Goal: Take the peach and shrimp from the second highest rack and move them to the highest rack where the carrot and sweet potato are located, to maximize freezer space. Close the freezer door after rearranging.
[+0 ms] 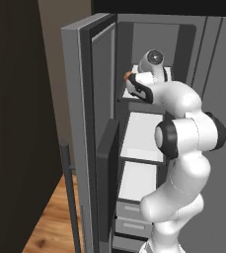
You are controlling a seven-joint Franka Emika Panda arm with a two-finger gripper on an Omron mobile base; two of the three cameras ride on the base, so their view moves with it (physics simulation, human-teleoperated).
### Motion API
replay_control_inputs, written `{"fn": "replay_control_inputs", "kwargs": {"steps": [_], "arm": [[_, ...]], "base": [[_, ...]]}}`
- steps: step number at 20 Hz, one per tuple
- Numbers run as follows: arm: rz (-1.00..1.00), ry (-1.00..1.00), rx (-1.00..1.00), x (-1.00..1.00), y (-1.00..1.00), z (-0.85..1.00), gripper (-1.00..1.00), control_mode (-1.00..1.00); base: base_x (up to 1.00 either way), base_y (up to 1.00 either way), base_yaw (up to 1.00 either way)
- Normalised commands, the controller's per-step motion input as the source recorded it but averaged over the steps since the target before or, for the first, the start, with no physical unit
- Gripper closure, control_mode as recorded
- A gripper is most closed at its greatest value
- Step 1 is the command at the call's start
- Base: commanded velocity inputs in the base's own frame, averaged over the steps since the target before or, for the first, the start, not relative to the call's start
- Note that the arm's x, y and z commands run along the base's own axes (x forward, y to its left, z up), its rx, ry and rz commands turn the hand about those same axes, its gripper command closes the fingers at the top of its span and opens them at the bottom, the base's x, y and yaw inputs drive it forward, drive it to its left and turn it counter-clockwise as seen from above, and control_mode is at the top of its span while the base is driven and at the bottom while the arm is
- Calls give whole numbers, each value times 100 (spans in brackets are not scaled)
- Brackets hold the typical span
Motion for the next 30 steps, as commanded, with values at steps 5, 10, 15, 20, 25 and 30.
{"fn": "replay_control_inputs", "kwargs": {"steps": [5, 10, 15, 20, 25, 30], "arm": [[0, -6, 0, -16, 5, -1, -100, -100], [-2, -3, 5, -62, 18, 0, -100, -100], [-4, 0, 13, -78, 20, 4, -100, -100], [-9, -1, 14, -83, 6, 32, -100, -100], [-10, -7, 12, -90, 0, 38, -100, -100], [-9, -5, 12, -98, 0, 33, -100, -100]], "base": [[0, 0, 0], [0, 0, 0], [0, 0, 0], [0, 0, 0], [0, 0, 0], [0, 0, 0]]}}
